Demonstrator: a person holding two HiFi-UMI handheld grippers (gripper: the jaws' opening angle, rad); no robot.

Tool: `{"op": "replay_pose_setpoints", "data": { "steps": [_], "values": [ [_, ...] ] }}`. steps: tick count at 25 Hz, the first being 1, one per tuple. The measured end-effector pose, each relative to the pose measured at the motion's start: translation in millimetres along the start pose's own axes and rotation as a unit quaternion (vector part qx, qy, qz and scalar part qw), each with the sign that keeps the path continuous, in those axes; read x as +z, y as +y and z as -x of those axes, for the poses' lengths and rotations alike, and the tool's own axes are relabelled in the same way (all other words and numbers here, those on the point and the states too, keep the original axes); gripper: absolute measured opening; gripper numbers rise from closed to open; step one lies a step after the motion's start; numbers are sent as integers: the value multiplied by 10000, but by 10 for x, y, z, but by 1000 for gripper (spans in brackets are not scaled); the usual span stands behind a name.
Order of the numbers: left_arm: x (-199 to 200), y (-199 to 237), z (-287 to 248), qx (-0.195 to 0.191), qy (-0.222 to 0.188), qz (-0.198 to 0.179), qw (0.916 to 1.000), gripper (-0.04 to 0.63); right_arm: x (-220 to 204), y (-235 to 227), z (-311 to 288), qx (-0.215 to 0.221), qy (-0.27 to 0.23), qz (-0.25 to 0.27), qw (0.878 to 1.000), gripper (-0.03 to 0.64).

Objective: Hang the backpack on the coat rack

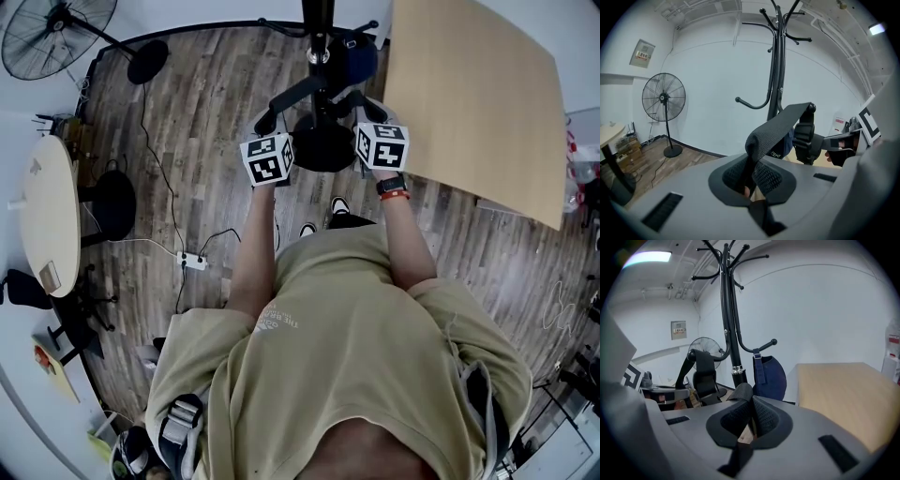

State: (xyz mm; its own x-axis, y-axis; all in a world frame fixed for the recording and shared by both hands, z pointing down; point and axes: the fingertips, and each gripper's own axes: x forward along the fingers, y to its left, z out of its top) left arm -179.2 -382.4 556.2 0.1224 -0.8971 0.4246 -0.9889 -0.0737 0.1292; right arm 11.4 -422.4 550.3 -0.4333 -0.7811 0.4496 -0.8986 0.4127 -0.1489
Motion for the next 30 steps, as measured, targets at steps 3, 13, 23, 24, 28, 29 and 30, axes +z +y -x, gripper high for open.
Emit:
{"op": "replay_pose_setpoints", "data": {
  "steps": [3,13,23,24,28,29,30],
  "values": [
    [-195,22,-36,14,186,60,9998,29,-201,-66,-28,-64,193,-66,9998,18],
    [-714,-195,-162,-253,648,-73,9976,29,-839,-235,-76,-257,803,-202,9962,18],
    [-870,-451,-284,-649,670,147,9955,31,-1130,76,-221,182,881,-34,9959,18],
    [-874,-459,-289,-670,672,166,9953,31,-1138,90,-238,197,876,-96,9959,18],
    [-867,-468,-280,-715,684,197,9949,32,-1151,127,-271,271,882,-290,9953,21],
    [-871,-469,-279,-729,697,201,9947,37,-1161,138,-278,295,896,-319,9950,24],
    [-877,-472,-278,-748,714,200,9944,59,-1172,154,-286,321,915,-334,9947,26]
  ]
}}
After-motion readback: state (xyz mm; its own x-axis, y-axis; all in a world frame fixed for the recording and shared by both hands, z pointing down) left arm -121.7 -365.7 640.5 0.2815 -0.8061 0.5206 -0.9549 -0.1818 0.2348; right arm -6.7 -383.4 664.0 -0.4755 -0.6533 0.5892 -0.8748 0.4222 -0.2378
